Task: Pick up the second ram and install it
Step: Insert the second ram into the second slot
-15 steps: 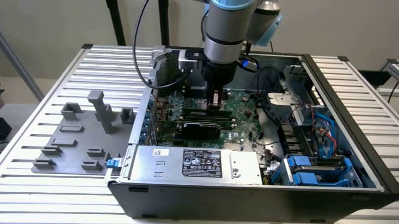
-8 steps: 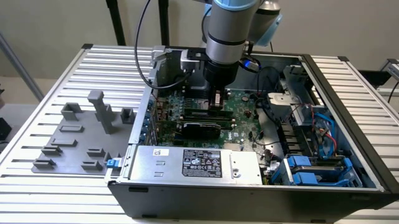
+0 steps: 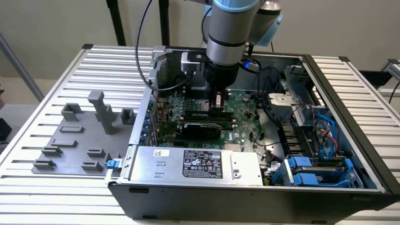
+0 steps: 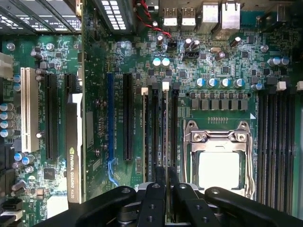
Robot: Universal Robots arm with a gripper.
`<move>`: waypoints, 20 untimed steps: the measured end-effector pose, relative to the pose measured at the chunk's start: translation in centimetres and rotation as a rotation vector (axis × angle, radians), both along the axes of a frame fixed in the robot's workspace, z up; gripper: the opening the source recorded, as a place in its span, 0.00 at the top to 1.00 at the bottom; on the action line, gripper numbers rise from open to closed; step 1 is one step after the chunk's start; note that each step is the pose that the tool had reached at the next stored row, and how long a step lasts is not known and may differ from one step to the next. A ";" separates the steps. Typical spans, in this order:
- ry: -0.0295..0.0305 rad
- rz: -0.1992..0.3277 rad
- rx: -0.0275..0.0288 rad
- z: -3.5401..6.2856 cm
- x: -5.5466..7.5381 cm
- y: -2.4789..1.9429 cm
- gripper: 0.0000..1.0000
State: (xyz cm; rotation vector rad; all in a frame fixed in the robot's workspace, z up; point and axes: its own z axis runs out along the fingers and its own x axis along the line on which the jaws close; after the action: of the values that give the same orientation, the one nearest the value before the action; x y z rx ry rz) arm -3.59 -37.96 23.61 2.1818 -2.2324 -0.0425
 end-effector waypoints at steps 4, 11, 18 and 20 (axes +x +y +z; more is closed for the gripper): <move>0.0001 0.010 -0.0013 -0.07 0.0 0.00 0.87; -0.0007 0.010 -0.0011 -0.42 0.0 0.00 0.87; -0.0008 0.000 -0.0009 -0.54 0.0 0.06 0.87; -0.0006 -0.004 -0.0013 -0.54 0.0 0.06 0.87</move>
State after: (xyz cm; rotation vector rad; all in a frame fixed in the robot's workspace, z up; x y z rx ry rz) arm -3.59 -37.90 23.07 2.1769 -2.2366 -0.0404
